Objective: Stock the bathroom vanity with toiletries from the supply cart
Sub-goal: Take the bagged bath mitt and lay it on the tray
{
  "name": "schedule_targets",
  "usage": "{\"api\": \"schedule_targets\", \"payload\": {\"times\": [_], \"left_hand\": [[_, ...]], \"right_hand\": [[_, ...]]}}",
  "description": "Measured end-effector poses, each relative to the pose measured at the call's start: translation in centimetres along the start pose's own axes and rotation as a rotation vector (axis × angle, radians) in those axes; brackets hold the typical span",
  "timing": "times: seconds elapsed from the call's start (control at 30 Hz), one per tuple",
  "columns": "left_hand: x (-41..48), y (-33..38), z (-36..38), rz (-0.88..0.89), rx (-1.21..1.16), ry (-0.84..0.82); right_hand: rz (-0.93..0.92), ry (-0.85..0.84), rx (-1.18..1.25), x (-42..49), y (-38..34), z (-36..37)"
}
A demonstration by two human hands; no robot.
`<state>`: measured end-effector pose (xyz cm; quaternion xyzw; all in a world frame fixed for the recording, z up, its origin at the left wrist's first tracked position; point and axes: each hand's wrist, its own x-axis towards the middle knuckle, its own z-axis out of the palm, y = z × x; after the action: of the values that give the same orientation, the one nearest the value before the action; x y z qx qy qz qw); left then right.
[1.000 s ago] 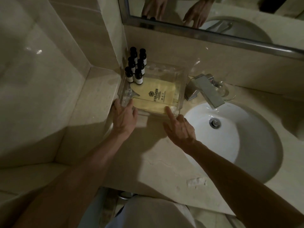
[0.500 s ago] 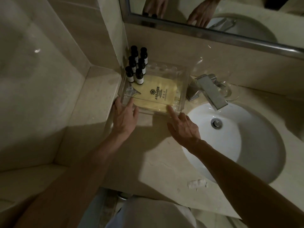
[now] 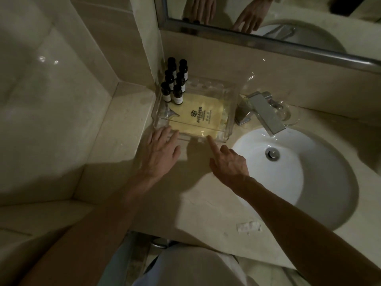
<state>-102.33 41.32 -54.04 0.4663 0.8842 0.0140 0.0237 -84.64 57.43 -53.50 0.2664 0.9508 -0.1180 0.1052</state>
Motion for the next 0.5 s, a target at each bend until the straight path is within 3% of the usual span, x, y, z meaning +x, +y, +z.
{"api": "schedule_targets", "payload": {"times": [0.1, 0.33, 0.5], "left_hand": [[-0.2, -1.1, 0.0, 0.092, 0.114, -0.023], [0.4, -1.5, 0.7, 0.078, 0.073, 0.003], [1.1, -1.7, 0.2, 0.121, 0.104, -0.015]], "right_hand": [[0.007, 0.005, -0.014, 0.3, 0.1, -0.3], [-0.109, 0.153, -0.196, 1.0, 0.8, -0.8], [-0.258, 0.110, -0.295, 1.2, 1.0, -0.3]]}}
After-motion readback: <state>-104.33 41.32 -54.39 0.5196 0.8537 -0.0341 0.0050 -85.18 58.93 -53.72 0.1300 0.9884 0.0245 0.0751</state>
